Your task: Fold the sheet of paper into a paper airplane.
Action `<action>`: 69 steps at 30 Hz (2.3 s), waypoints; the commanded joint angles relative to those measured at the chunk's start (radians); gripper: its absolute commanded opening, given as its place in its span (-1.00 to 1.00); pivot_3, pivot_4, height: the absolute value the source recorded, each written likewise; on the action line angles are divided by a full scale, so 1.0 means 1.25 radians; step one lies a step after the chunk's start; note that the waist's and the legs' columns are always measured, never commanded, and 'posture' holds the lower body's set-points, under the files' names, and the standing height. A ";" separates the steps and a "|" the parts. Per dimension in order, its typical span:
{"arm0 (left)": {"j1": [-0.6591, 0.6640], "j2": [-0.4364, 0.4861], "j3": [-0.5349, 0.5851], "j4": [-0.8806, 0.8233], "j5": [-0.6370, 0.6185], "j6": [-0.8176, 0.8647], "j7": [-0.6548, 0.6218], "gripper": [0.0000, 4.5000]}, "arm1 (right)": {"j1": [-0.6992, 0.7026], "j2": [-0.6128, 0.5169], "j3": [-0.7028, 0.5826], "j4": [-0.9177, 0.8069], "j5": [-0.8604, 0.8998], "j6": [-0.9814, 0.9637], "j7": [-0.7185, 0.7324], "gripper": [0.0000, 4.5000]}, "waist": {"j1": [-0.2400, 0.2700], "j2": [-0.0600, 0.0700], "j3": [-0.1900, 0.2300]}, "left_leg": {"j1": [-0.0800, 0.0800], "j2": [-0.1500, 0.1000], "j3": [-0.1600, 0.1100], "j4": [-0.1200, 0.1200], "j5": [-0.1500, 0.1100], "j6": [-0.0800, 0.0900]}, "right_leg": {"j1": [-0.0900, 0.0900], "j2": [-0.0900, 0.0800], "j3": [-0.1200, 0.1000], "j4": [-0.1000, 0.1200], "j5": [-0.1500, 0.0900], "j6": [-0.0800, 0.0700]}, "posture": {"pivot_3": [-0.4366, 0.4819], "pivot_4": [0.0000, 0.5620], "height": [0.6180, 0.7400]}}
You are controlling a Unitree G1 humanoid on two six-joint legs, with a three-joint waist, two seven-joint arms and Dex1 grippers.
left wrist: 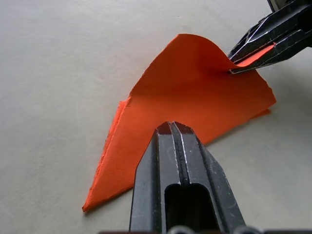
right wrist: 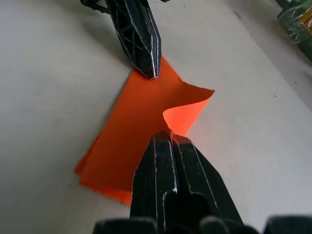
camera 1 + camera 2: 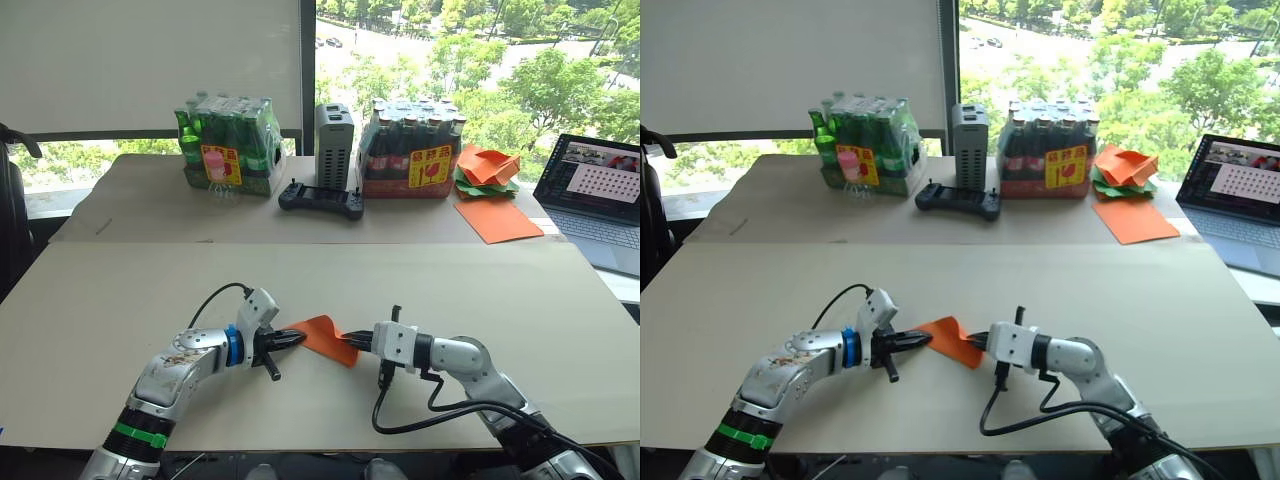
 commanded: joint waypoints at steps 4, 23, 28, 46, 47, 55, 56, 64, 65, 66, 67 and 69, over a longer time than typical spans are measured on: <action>0.021 0.013 -0.016 0.019 0.022 0.020 0.008 -1.00 | -0.056 -0.075 0.036 0.087 -0.140 -0.238 -0.016 -0.99 | 0.004 0.000 0.000 | 0.000 0.000 0.000 0.000 0.000 0.000 | 0.000 0.000 0.000 0.000 0.000 0.000 | -0.05 -0.47 1.00; -0.044 -0.072 0.078 -0.058 -0.129 0.145 0.043 -1.00 | -0.088 -0.136 0.104 0.120 -0.261 -0.309 0.005 -0.99 | 0.018 0.000 0.000 | 0.000 -0.001 0.000 0.000 0.000 0.000 | 0.001 0.000 0.000 -0.001 0.003 -0.005 | -0.05 -0.47 1.00; -0.069 -0.090 0.094 -0.072 -0.163 0.181 0.064 -1.00 | -0.083 -0.133 0.103 0.111 -0.254 -0.299 0.007 -0.99 | 0.015 0.000 0.000 | 0.000 -0.001 0.000 0.000 0.000 0.000 | 0.001 0.000 0.000 -0.001 0.003 -0.005 | -0.05 -0.47 1.00; -0.099 -0.103 -0.025 0.037 -0.039 0.078 0.061 -1.00 | -0.075 -0.132 0.103 0.089 -0.230 -0.277 0.020 -0.99 | 0.015 0.000 0.000 | 0.000 -0.001 0.000 0.000 0.000 0.000 | 0.001 0.000 0.000 -0.001 0.003 -0.005 | -0.05 -0.47 1.00; -0.098 -0.101 -0.033 0.050 -0.028 0.066 0.058 -1.00 | -0.075 -0.133 0.102 0.088 -0.228 -0.277 0.020 -0.99 | 0.015 0.000 0.000 | 0.000 -0.001 0.000 0.000 0.000 0.000 | 0.001 0.000 0.000 -0.001 0.003 -0.005 | -0.05 -0.47 1.00; -0.083 -0.099 -0.051 0.096 0.012 0.024 0.046 -1.00 | -0.069 -0.135 0.099 0.075 -0.205 -0.268 0.032 -0.99 | 0.017 0.000 0.000 | 0.000 -0.001 0.000 0.000 0.000 0.000 | 0.001 0.000 0.000 -0.001 0.003 -0.005 | -0.05 -0.47 1.00; -0.081 -0.098 -0.054 0.099 0.017 0.019 0.044 -1.00 | -0.069 -0.135 0.099 0.073 -0.199 -0.265 0.036 -0.99 | 0.017 0.000 0.000 | 0.000 -0.001 0.000 0.000 0.000 0.000 | 0.001 0.000 0.000 -0.001 0.003 -0.005 | -0.05 -0.47 1.00; -0.079 -0.100 -0.058 0.113 0.029 0.008 0.037 -1.00 | -0.035 -0.110 0.076 0.002 -0.048 -0.154 0.092 0.14 | 0.015 0.000 0.000 | 0.001 -0.001 0.000 0.000 0.000 0.000 | 0.002 0.000 0.000 -0.001 0.003 -0.005 | -0.05 -0.47 1.00; -0.079 -0.101 -0.058 0.113 0.030 0.008 0.037 -1.00 | -0.023 -0.102 0.068 -0.031 0.005 -0.097 0.108 0.28 | 0.015 -0.001 0.000 | 0.001 -0.001 0.000 0.000 0.000 0.000 | 0.002 0.000 0.000 -0.001 0.003 -0.005 | -0.05 -0.47 1.00; -0.078 -0.101 -0.059 0.113 0.031 0.007 0.036 -1.00 | -0.012 -0.098 0.060 -0.063 0.051 -0.041 0.124 0.42 | 0.014 -0.001 0.000 | 0.001 -0.001 0.000 0.000 0.000 0.000 | 0.002 0.000 0.000 -0.001 0.003 -0.005 | -0.05 -0.47 1.00; -0.078 -0.102 -0.059 0.113 0.032 0.008 0.035 -1.00 | 0.000 -0.095 0.052 -0.101 0.104 0.031 0.142 0.57 | 0.014 0.000 0.000 | 0.001 -0.001 0.000 0.000 0.000 0.000 | 0.002 0.000 0.000 -0.001 0.003 -0.005 | -0.05 -0.47 1.00; -0.077 -0.102 -0.059 0.112 0.032 0.008 0.034 -1.00 | 0.016 -0.087 0.035 -0.161 0.187 0.156 0.162 0.57 | 0.014 0.000 0.000 | 0.001 0.000 0.000 0.000 0.000 0.000 | 0.002 0.000 0.000 -0.001 0.003 -0.006 | -0.05 -0.47 1.00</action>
